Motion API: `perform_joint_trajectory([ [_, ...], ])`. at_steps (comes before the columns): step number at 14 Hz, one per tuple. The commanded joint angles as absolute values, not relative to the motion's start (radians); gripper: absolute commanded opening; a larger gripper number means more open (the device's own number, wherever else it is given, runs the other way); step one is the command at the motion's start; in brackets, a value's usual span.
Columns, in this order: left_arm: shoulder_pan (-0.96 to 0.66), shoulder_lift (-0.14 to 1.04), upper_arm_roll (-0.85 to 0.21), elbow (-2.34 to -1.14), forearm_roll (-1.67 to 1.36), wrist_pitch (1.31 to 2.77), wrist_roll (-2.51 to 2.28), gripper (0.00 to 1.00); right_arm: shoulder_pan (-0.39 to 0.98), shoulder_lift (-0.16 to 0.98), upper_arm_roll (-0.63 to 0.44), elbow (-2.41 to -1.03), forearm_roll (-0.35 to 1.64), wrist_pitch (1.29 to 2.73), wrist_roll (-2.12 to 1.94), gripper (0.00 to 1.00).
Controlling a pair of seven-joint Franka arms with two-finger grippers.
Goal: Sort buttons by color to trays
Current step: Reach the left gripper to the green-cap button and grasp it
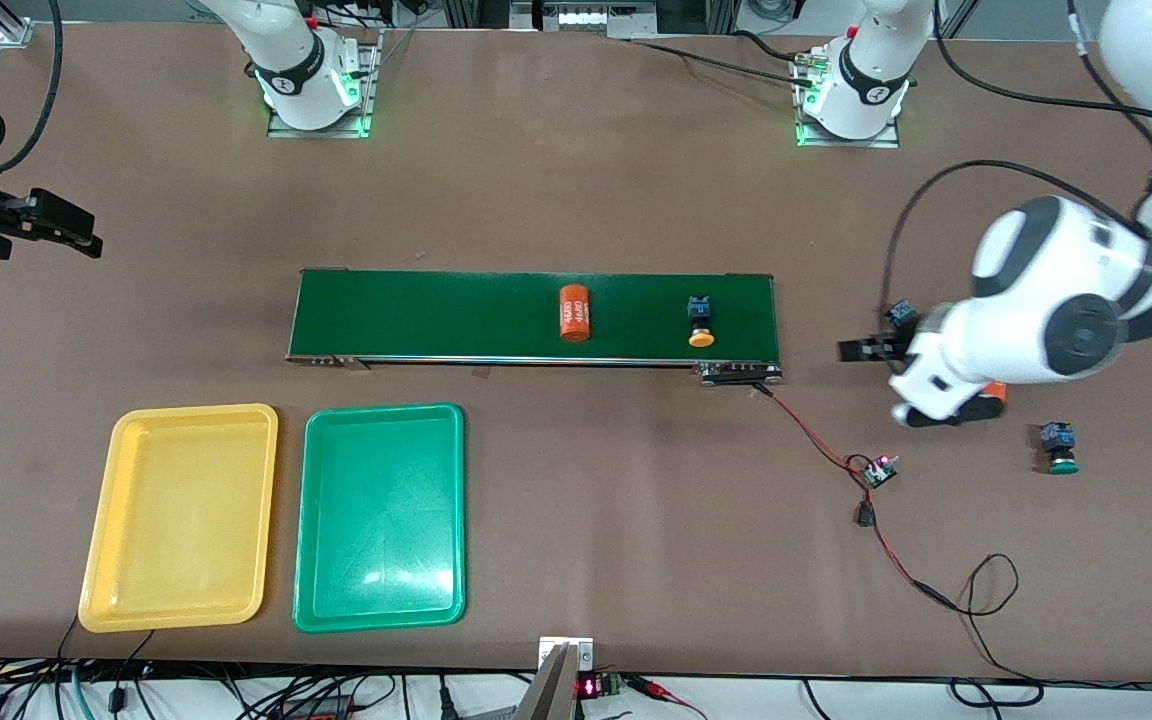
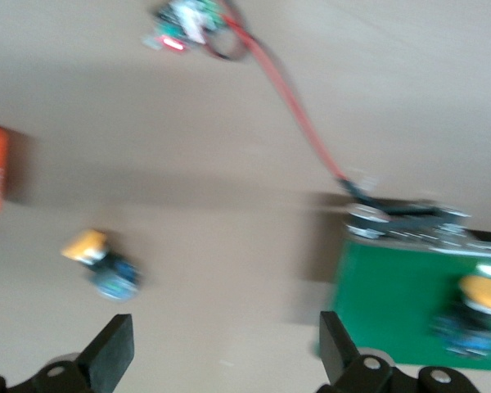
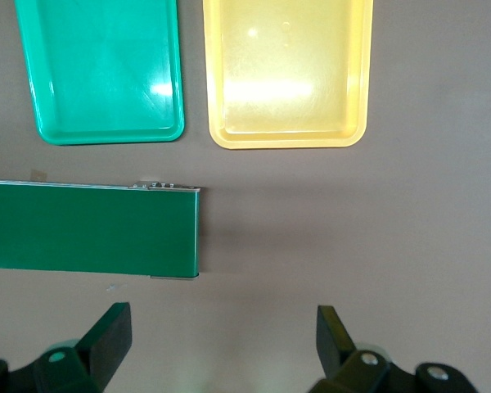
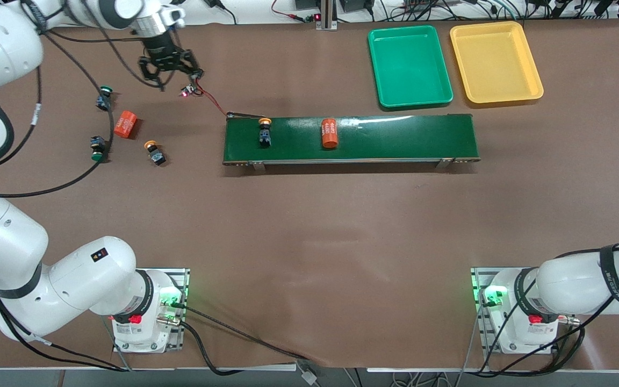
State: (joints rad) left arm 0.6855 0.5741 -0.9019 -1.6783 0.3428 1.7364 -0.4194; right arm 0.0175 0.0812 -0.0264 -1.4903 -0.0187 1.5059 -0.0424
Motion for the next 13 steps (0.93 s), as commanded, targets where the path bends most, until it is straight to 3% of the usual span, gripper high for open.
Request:
perform_joint_trajectory([
  [1, 0.735, 0.606, -0.858, -1.672, 0.469, 1.771, -0.296, 1.00, 0.018, 0.069, -0.026, -1.483, -0.014, 1.499, -0.025, 1.00],
  [5, 0.747, 0.673, -0.743, -1.617, 0.638, 1.963, -0.172, 1.00, 0.014, 0.069, -0.032, -1.483, -0.014, 1.502, -0.025, 1.00],
  [13, 0.782, 0.778, -0.577, -1.600, 0.650, 2.224, 0.095, 1.00, 0.014, 0.071, -0.031, -1.483, -0.012, 1.519, -0.026, 1.00],
])
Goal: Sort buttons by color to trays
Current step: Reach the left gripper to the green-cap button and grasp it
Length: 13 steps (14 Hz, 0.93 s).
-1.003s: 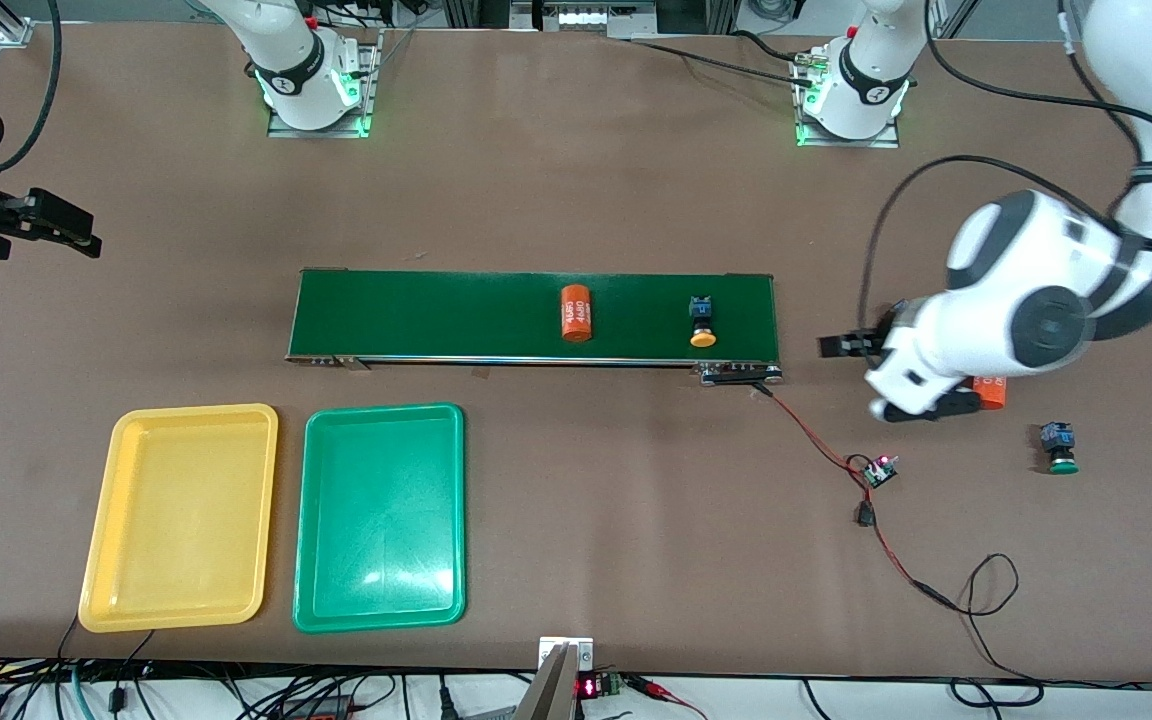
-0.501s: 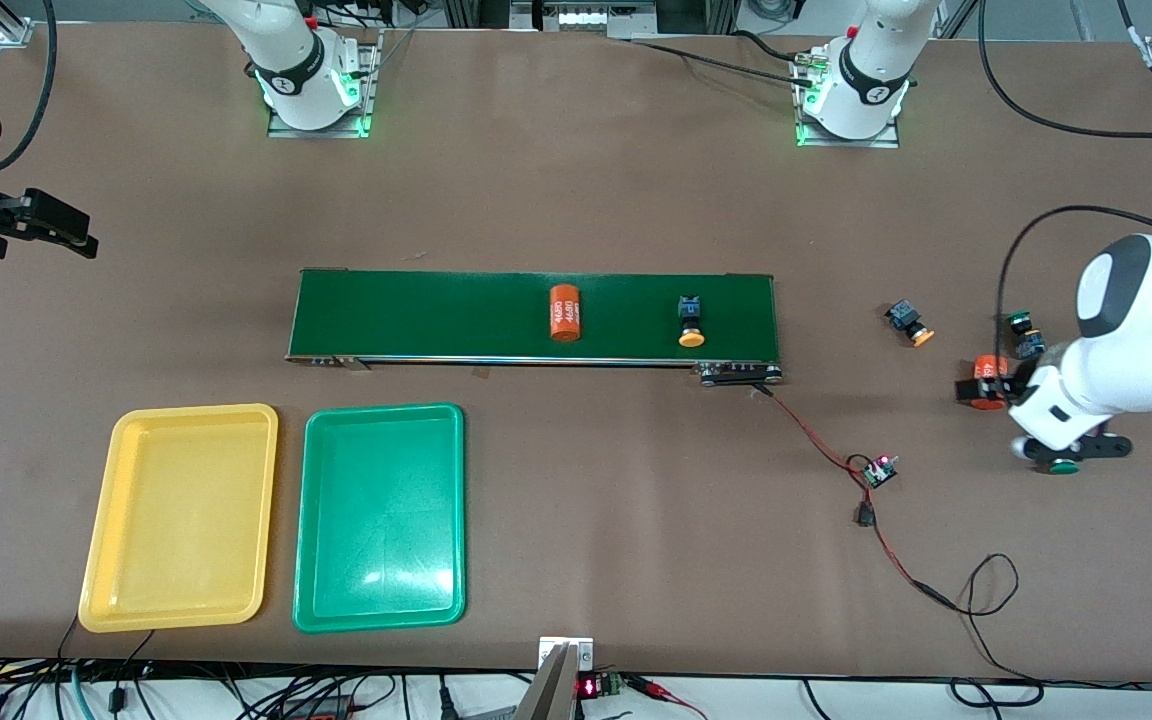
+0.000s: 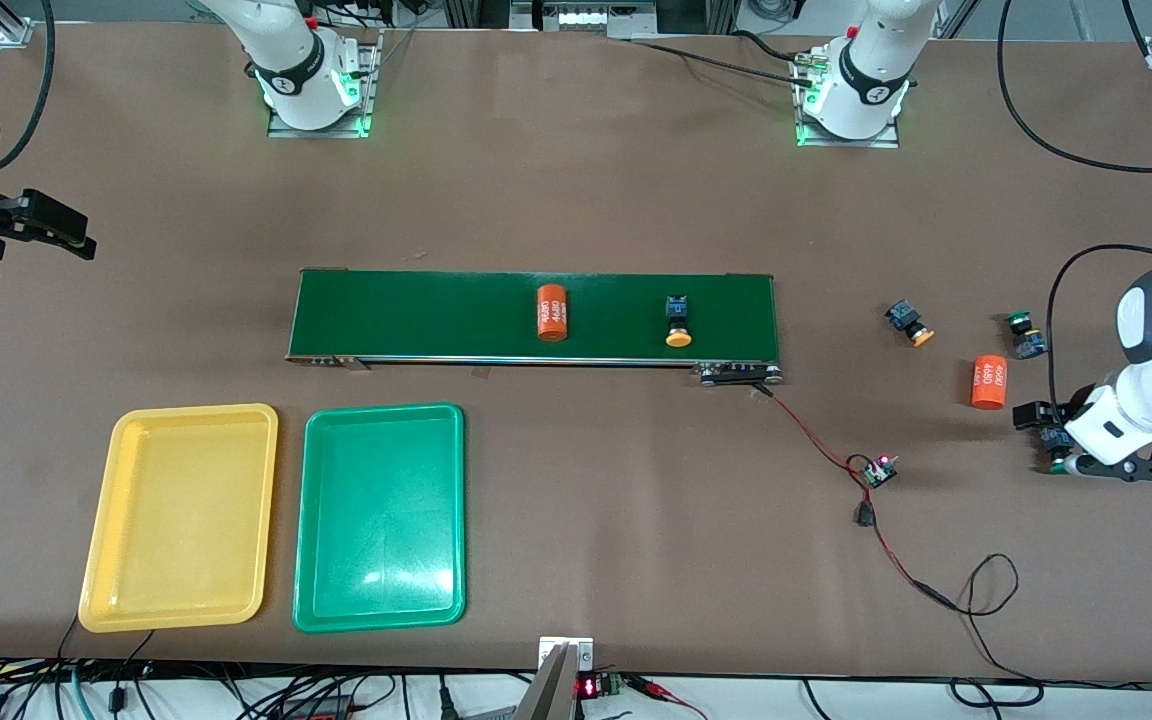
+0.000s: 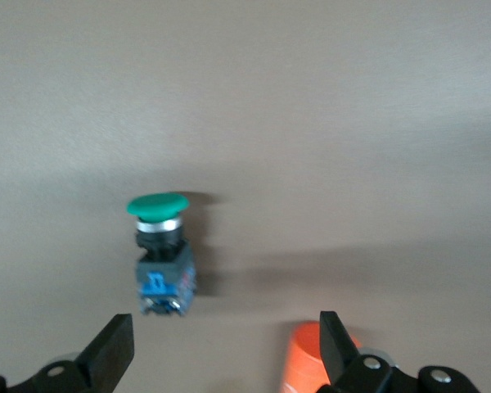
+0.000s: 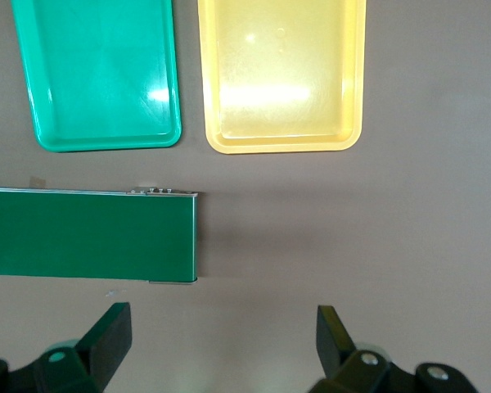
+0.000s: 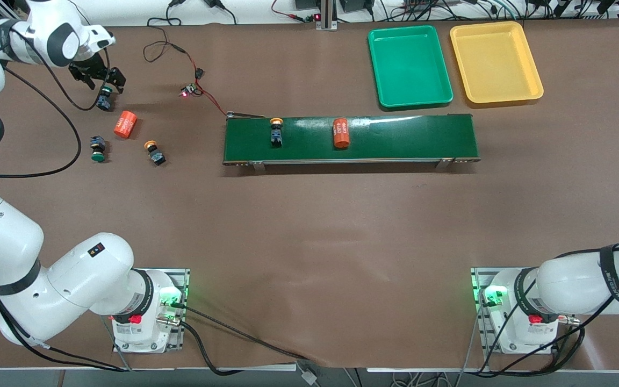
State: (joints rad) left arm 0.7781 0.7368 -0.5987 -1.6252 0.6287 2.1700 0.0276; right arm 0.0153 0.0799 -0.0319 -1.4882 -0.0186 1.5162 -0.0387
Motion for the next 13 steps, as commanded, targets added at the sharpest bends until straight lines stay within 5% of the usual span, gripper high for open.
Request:
perform_joint_trajectory([
  [1, 0.791, 0.796, -0.566, -1.600, 0.650, 2.259, 0.118, 1.00, 0.014, 0.072, -0.031, -1.483, -0.012, 1.520, -0.026, 1.00],
  [4, 0.828, 0.842, -0.558, -1.600, 0.652, 2.351, 0.176, 1.00, 0.012, 0.077, -0.031, -1.485, -0.011, 1.519, -0.026, 1.00],
  [9, 0.848, 0.845, -0.557, -1.611, 0.647, 2.342, 0.173, 0.34, 0.011, 0.083, -0.032, -1.486, -0.012, 1.508, -0.026, 1.00],
  [11, 0.841, 0.833, -0.566, -1.611, 0.647, 2.332, 0.172, 0.23, 0.006, 0.083, -0.037, -1.485, -0.014, 1.505, -0.031, 1.00],
  [13, 0.839, 0.802, -0.625, -1.595, 0.640, 2.210, 0.164, 0.22, -0.003, 0.083, -0.037, -1.485, -0.014, 1.508, -0.029, 1.00],
])
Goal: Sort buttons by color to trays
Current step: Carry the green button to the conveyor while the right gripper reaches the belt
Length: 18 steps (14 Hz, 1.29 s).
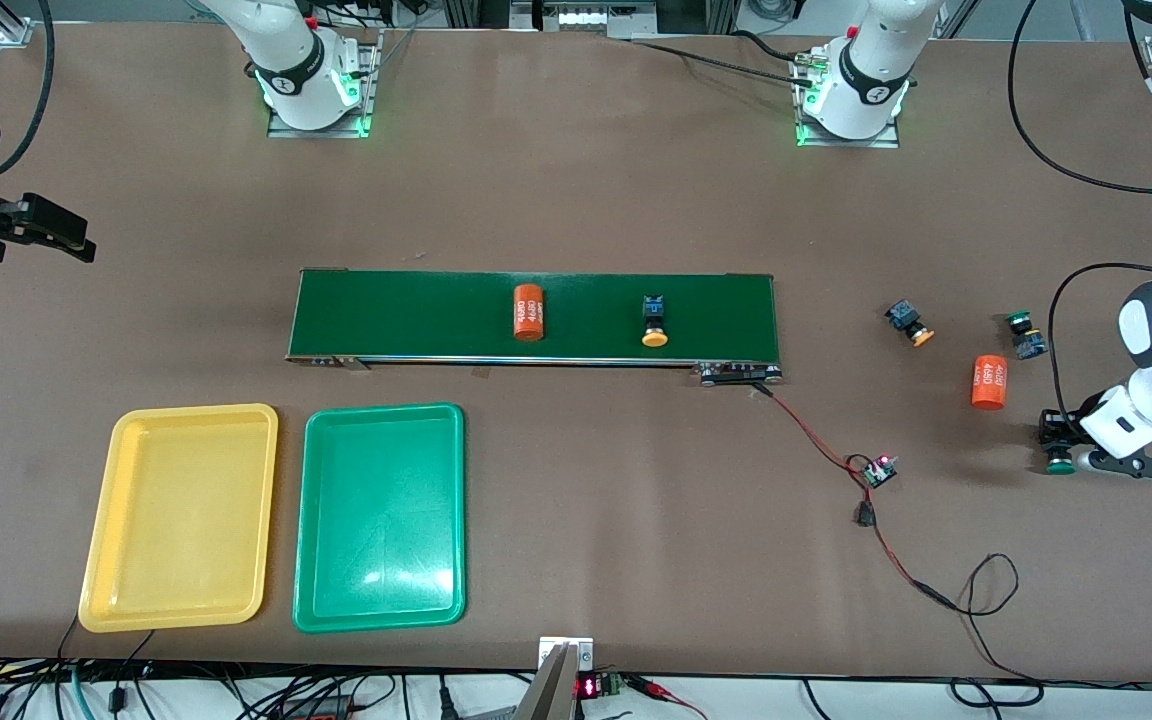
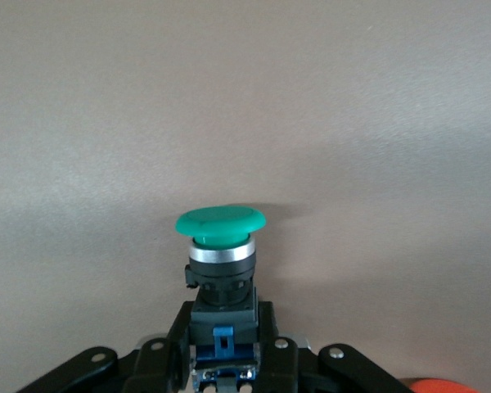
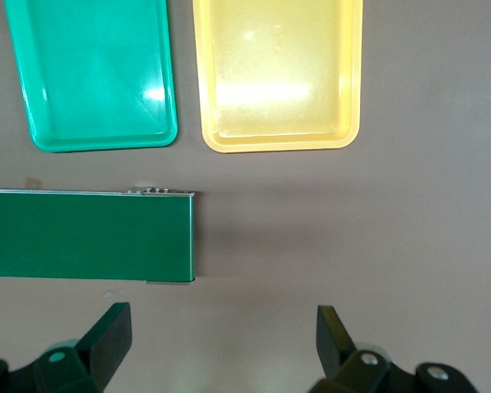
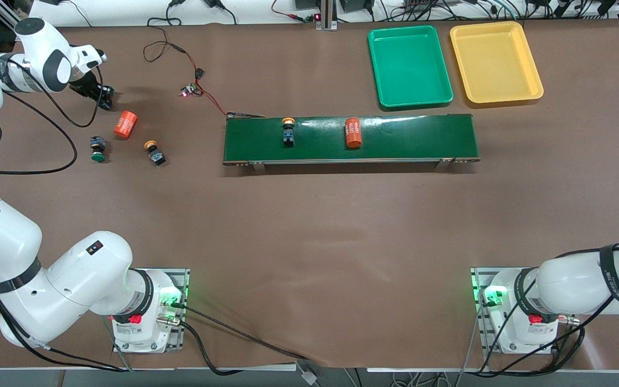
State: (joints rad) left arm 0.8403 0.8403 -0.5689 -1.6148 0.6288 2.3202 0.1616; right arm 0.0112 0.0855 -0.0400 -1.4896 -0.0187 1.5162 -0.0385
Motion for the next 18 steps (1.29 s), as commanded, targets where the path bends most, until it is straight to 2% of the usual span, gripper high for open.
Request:
perform_joint_trajectory([
  [1, 0.841, 0.787, -0.681, -1.583, 0.635, 2.131, 0.154, 0.23, -0.003, 0.083, -0.037, -1.485, -0.014, 1.508, -0.028, 1.00],
  [4, 0.839, 0.778, -0.848, -1.496, 0.635, 1.837, 0.034, 0.25, 0.003, 0.090, -0.035, -1.485, -0.017, 1.513, -0.026, 1.00],
  [7, 0.827, 0.781, -1.004, -1.499, 0.609, 1.688, -0.179, 0.26, -0.003, 0.100, -0.034, -1.485, -0.011, 1.509, -0.035, 1.00],
  [9, 0.780, 0.784, -1.054, -1.514, 0.537, 1.623, -0.324, 0.26, -0.003, 0.113, -0.035, -1.489, 0.026, 1.514, -0.044, 1.00],
  [13, 0.626, 0.784, -1.068, -1.571, 0.469, 1.623, -0.552, 0.26, 0.009, 0.170, -0.028, -1.488, 0.128, 1.540, -0.029, 1.00],
  [15, 0.513, 0.787, -1.068, -1.578, 0.469, 1.640, -0.688, 0.26, 0.063, 0.192, -0.026, -1.488, 0.163, 1.545, -0.026, 1.00],
  [18, 0.489, 0.779, -1.077, -1.713, 0.471, 1.800, -0.774, 0.26, 0.188, 0.238, -0.026, -1.486, 0.124, 1.581, 0.100, 1.00],
])
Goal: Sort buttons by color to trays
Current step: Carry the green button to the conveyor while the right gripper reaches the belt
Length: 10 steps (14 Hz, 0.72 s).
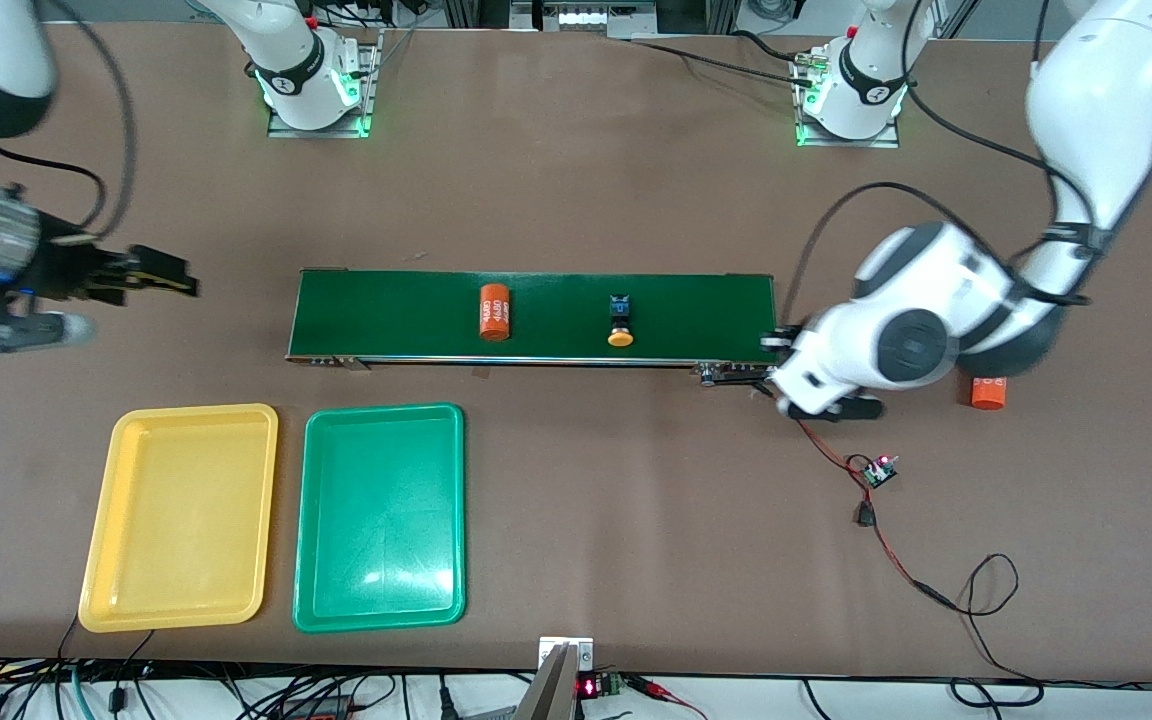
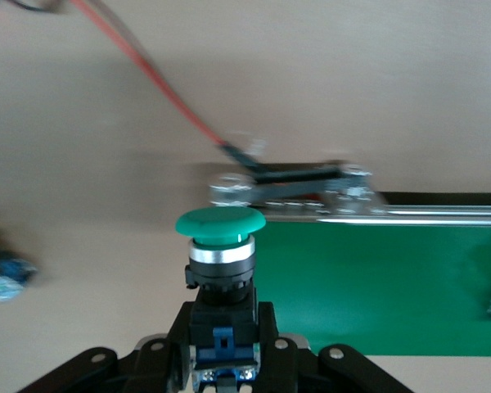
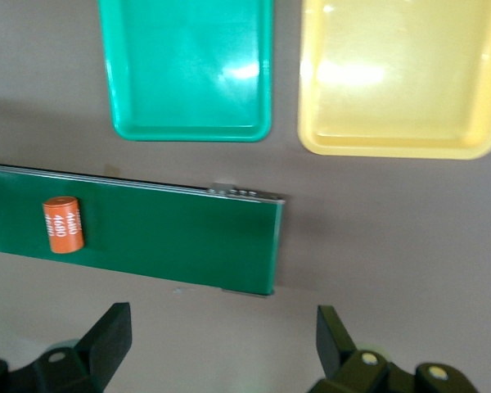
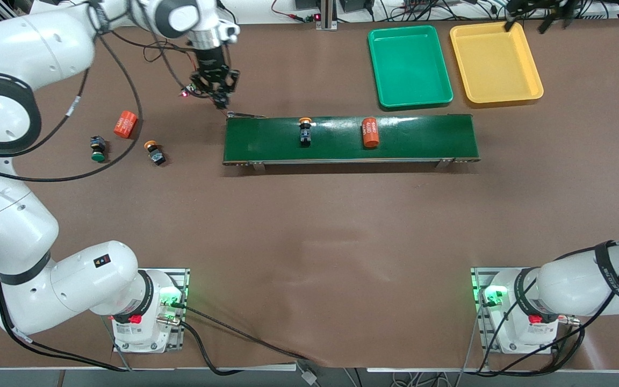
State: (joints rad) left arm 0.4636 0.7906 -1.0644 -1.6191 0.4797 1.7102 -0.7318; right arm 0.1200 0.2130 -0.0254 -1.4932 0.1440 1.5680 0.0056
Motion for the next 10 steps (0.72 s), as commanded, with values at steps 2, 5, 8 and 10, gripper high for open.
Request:
perform_joint_trajectory([
  [2, 0.495, 0.779, -1.078, -1.807, 0.471, 1.925, -0.814, 0.26, 0.265, 0.282, -0.026, -1.486, 0.135, 1.597, 0.165, 1.00],
  [5, 0.492, 0.778, -1.083, -1.828, 0.471, 1.937, -0.827, 0.28, 0.374, 0.317, -0.026, -1.486, 0.129, 1.698, 0.202, 1.00],
  [8, 0.500, 0.775, -1.104, -1.867, 0.471, 1.936, -0.842, 0.54, 0.475, 0.382, -0.026, -1.488, 0.138, 1.787, 0.352, 1.00],
  [10, 0.502, 0.775, -1.108, -1.871, 0.471, 1.934, -0.842, 1.00, 0.526, 0.414, -0.026, -1.488, 0.137, 1.821, 0.432, 1.00],
])
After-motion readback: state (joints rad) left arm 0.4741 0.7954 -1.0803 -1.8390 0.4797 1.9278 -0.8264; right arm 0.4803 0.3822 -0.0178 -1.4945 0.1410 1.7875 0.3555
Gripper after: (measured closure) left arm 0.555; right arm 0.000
